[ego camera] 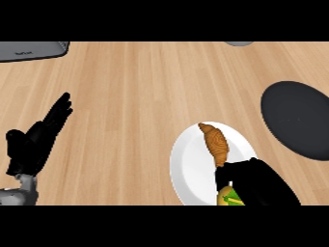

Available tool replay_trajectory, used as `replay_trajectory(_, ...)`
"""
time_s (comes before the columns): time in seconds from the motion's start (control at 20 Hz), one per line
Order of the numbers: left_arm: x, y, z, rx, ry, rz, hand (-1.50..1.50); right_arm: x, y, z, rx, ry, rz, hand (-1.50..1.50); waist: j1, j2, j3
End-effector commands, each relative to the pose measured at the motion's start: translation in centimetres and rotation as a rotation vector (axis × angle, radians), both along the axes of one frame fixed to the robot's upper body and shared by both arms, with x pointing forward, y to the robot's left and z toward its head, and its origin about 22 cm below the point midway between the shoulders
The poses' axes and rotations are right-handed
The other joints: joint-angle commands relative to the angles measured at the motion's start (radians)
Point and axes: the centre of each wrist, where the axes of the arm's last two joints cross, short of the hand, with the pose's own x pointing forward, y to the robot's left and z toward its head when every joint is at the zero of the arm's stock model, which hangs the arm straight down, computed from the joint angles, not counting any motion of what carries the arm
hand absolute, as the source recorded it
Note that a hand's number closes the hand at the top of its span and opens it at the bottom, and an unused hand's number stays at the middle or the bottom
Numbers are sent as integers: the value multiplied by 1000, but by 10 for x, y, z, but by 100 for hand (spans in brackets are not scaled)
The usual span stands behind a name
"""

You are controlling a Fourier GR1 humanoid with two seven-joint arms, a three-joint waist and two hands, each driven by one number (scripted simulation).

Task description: Pick the lemon from the plate and place it in the pan

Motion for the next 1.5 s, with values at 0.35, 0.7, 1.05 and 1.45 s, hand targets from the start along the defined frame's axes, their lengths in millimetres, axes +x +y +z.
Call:
replay_trajectory(0.35,-4,3,6,16,-27,20,0,-75,-54,73,262,-445,-43,150,3,16,2)
replay_trajectory(0.7,-4,6,9,4,-42,-33,0,-86,-100,42,352,-479,-246,150,52,29,-1)
replay_trajectory(1.05,12,-26,30,11,-47,-110,0,-52,-168,12,512,-498,-363,150,110,40,-1)
replay_trajectory(1.45,17,-21,9,-1,-46,-132,0,-5,-247,-16,459,-616,-449,150,129,43,-3)
